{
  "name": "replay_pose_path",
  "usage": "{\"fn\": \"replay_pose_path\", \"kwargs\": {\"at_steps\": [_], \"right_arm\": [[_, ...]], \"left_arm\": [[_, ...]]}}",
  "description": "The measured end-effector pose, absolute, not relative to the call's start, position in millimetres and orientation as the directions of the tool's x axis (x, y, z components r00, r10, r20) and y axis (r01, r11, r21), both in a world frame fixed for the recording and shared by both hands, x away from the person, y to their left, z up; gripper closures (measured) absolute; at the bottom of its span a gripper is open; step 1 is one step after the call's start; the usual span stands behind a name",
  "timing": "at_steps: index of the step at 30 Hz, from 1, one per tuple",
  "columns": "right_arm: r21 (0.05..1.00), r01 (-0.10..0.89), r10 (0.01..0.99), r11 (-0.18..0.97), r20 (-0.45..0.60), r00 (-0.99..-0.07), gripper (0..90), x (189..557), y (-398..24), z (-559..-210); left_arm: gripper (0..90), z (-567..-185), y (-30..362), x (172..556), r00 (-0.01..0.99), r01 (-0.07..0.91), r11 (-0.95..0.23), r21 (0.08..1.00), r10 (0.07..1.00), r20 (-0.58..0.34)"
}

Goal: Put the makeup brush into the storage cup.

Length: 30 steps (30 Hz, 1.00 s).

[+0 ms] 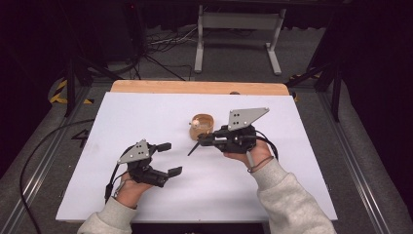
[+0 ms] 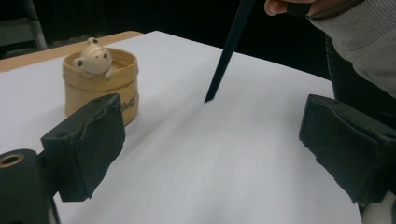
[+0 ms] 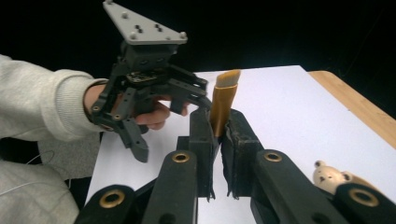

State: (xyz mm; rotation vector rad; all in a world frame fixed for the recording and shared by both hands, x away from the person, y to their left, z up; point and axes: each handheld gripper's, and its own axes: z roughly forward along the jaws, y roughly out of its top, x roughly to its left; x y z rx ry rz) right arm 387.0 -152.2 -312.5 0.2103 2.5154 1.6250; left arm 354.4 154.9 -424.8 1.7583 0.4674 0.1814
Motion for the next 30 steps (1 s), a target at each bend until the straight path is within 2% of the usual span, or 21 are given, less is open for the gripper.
{"fn": "replay_pose_path", "kwargs": {"at_steps": [8, 30], "right_arm": [[0.911, 0.051, 0.240, 0.410, -0.054, -0.969, 83.5, 398, -152, -305], [0.915, 0.178, 0.426, 0.362, 0.008, -0.905, 83.4, 419, -155, -303]], "left_arm": [[4.0, -426, 170, 349, 0.888, 0.217, -0.179, 0.960, 0.444, -0.118], [1.2, -436, 201, 339, 0.838, 0.233, -0.142, 0.962, 0.531, -0.124]]}}
